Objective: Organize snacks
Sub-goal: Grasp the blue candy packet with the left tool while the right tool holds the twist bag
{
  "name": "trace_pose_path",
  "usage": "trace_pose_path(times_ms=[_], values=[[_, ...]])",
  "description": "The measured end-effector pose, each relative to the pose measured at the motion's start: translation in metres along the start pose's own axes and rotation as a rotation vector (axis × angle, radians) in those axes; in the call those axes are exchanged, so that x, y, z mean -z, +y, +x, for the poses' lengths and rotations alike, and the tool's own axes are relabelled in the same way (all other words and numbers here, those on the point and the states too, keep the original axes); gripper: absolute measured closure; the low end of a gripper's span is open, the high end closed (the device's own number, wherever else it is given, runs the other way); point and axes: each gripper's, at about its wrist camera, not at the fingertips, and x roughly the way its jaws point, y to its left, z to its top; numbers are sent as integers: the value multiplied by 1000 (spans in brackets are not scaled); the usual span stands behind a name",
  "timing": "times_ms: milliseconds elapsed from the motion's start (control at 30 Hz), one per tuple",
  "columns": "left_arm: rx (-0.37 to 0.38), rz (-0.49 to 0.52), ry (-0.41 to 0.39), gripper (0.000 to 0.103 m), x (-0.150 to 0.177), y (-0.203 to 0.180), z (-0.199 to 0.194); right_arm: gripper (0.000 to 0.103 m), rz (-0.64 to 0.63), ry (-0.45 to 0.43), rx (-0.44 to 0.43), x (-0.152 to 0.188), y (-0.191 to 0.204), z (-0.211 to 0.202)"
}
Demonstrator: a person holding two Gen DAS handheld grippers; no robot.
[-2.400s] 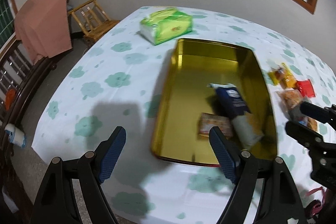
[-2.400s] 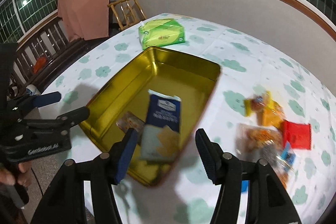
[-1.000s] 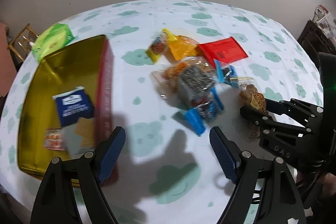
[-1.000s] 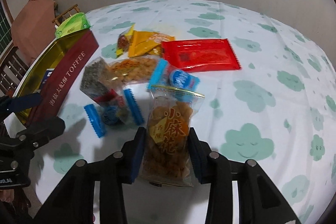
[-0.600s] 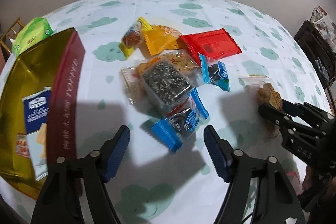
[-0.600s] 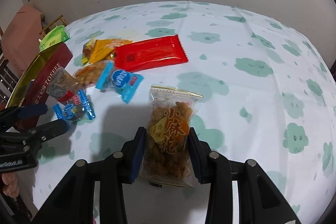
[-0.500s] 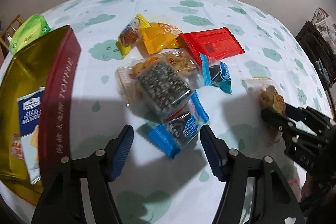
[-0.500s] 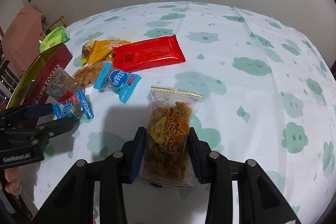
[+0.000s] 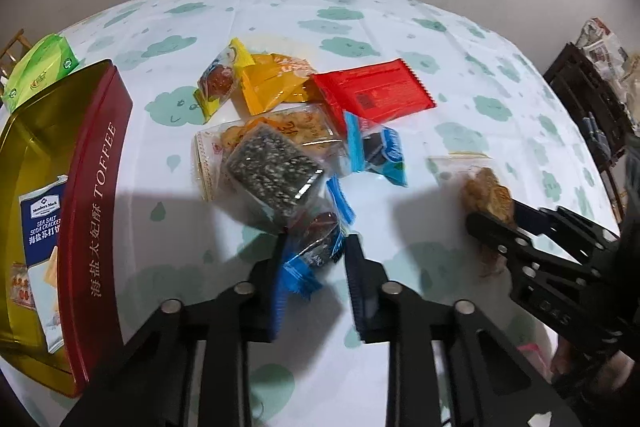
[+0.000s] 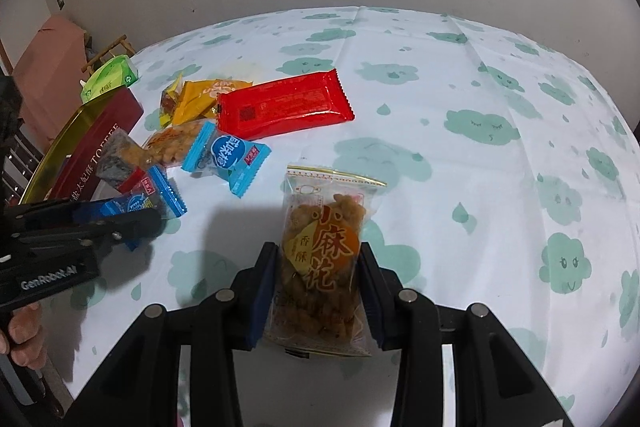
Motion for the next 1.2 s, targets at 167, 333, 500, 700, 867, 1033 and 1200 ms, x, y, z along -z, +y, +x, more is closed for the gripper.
trace_pose_path(times_ms=[167,333,500,700,867,1033,1200], values=[[-7,20,-6,85,6,-1,-9,63,2,-1,9,1,1,0],[-7,28,-22,85,9,1,-22,63,0,0,18,1,2,0],[-28,37,-49,85,7,3,-40,63,-3,0,30,1,4,0],[-61,34,-75,85,6,11,-63,63,-10,2,48,1,6,1],[-84,28,-104,85,8,24,-83,63,-16,9,66,0,9,2],[-124,11,-142,85,8,45,-102,63,-22,15,86,-1,12,3],[-196,-24,-173,85,6,75,-115,63,-22,20,104,-2,14,4]])
